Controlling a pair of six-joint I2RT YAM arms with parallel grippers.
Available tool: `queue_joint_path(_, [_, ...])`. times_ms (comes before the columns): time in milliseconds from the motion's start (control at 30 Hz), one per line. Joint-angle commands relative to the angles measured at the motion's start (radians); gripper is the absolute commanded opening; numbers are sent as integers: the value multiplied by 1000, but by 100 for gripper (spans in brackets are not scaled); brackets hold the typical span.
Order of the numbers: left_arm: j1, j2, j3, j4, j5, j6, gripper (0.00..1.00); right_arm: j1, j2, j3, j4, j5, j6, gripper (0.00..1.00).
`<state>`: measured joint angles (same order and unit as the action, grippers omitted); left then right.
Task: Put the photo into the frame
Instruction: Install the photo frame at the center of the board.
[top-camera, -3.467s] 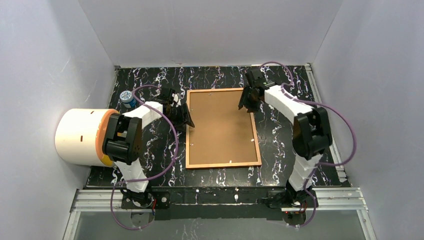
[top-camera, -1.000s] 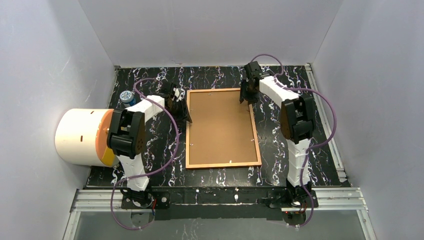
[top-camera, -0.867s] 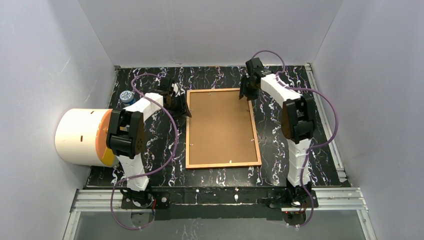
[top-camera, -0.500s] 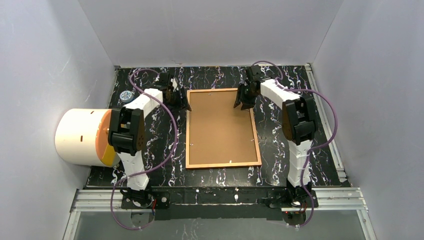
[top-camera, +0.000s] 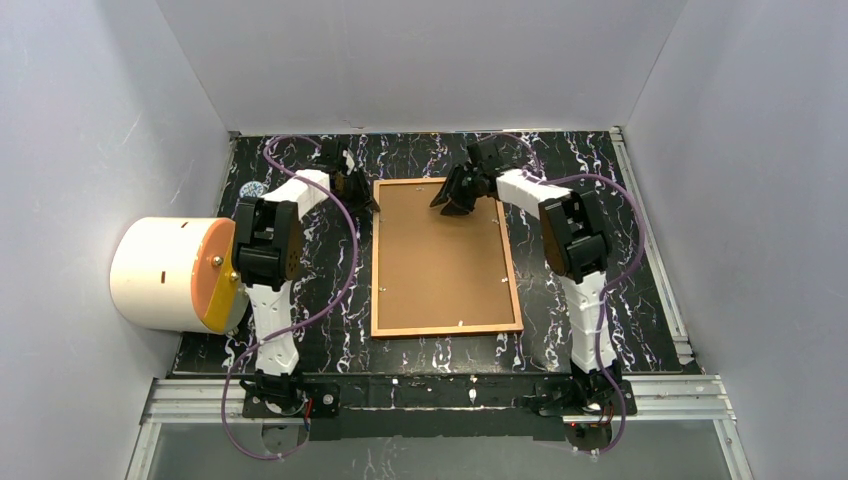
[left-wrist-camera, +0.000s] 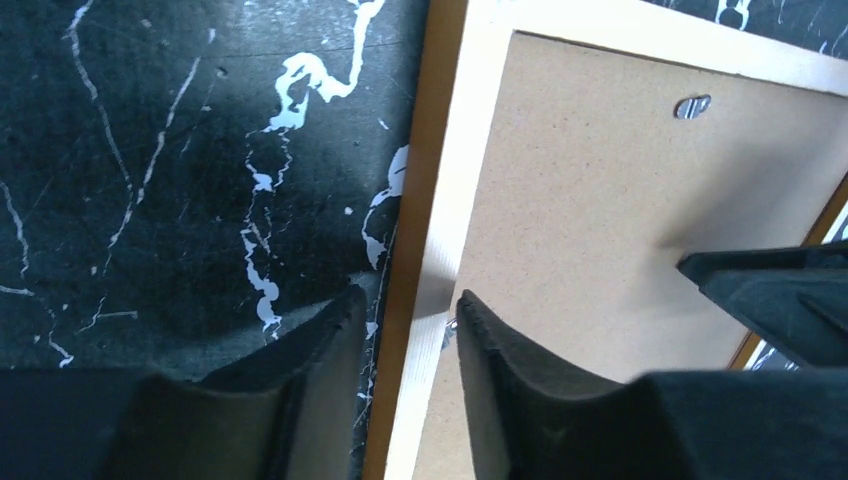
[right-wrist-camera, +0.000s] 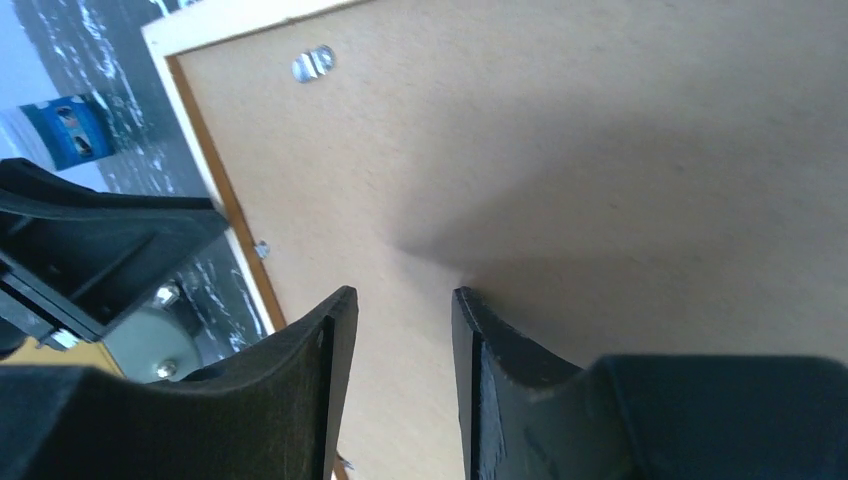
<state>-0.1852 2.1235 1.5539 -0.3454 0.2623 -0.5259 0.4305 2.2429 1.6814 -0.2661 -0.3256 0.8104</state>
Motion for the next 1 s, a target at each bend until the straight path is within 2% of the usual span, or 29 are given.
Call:
queue_joint_path(0, [-1, 37, 35, -24, 55, 10, 32, 41, 60, 87, 65, 42, 89, 48])
queue_joint_path(100, [-1, 40, 18, -26, 64, 10, 22, 60, 92, 114, 56, 110, 120, 45])
queue_joint_path(267, [-2, 31, -10, -31, 66, 27, 16, 71, 143, 152, 67, 187, 148, 44])
queue_joint_path(500, [-2, 37, -26, -33, 89, 30, 15, 73, 220, 216, 97, 202, 164, 44])
queue_joint_path(967, [-2, 26, -51, -36, 96, 30, 15, 74, 256, 267, 79, 245, 134, 43])
